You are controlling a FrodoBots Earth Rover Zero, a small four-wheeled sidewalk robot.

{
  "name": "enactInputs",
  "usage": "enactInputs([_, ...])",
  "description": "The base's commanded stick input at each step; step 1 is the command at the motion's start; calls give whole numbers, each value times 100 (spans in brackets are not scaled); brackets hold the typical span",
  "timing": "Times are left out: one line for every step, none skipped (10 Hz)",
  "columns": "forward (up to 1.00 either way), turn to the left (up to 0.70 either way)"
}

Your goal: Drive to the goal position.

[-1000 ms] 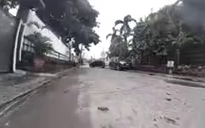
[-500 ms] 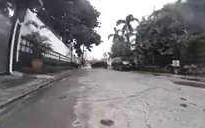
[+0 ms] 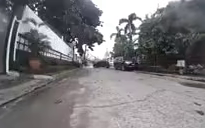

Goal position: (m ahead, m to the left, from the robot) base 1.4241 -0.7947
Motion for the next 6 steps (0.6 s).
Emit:
enactInputs([70, 0])
enactInputs([70, 0])
enactInputs([70, 0])
enactInputs([70, 0])
enactInputs([70, 0])
enactInputs([70, 0])
